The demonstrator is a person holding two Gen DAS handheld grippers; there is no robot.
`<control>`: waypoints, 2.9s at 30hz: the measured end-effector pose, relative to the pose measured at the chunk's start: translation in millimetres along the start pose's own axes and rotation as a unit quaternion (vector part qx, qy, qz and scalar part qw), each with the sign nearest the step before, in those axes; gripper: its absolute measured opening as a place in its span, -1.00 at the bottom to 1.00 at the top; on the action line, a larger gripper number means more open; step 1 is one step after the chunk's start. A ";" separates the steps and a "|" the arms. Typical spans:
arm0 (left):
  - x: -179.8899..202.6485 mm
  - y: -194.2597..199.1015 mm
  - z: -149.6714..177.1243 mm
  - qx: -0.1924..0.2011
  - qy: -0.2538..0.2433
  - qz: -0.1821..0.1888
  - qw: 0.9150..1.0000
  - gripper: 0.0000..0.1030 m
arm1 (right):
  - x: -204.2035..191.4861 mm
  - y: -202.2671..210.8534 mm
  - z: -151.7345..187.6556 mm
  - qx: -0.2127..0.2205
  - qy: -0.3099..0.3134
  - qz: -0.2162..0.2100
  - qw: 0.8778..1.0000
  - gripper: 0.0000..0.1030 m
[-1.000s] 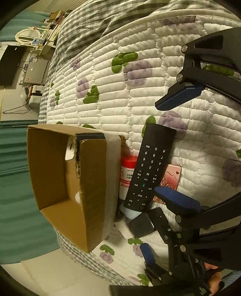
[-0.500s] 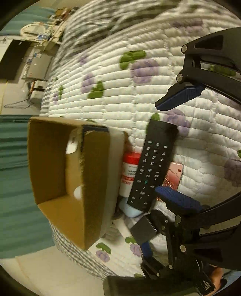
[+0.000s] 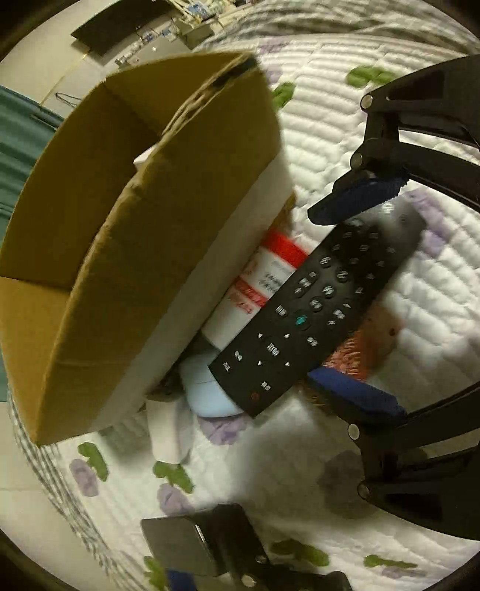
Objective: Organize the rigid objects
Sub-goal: 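Grasp the black UGREEN charger with the left gripper while the right grasps the black remote, then lower the charger and remote into the box and open both grippers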
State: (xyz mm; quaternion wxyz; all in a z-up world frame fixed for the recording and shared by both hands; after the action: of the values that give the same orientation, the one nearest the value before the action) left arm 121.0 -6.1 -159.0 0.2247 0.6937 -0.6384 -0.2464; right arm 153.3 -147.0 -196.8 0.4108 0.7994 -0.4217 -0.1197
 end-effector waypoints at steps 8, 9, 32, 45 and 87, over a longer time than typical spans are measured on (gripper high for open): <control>1.0 -3.0 1.4 -0.005 -0.001 0.013 1.000 0.41 | 3.4 3.1 2.8 -0.010 -0.055 -0.043 0.998 -0.05; 1.5 -2.2 1.3 -0.005 0.000 0.014 1.000 0.41 | 1.2 4.5 3.0 -0.011 -0.054 -0.044 0.998 -0.10; 0.6 61.0 -20.0 0.044 -0.002 0.038 0.998 0.41 | -26.4 101.2 10.4 0.061 -0.125 -0.023 0.990 -0.63; 11.1 56.6 -131.8 0.130 -0.016 0.047 0.990 0.41 | 37.0 168.3 -101.7 0.179 -0.149 -0.012 0.972 -0.63; 12.0 -29.3 -150.7 0.117 -0.039 0.050 0.991 0.55 | 86.4 24.7 -119.3 0.103 -0.197 -0.002 0.975 -0.62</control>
State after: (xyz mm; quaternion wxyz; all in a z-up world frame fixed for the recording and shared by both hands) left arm 239.1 -16.1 -60.9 0.1289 0.6722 -0.7052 -0.1851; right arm 256.4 -155.1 -89.1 0.2347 0.7992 -0.5027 -0.2315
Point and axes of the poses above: each gripper's, at about its wrist camera, not at the fingertips, and y roughly against the way its jaws point, x to its right, z to its underside, the point moved 4 cm from there along -y, roughly the way its jaws point, and after that the axes turned 13 degrees about x, right-handed, at the moved point
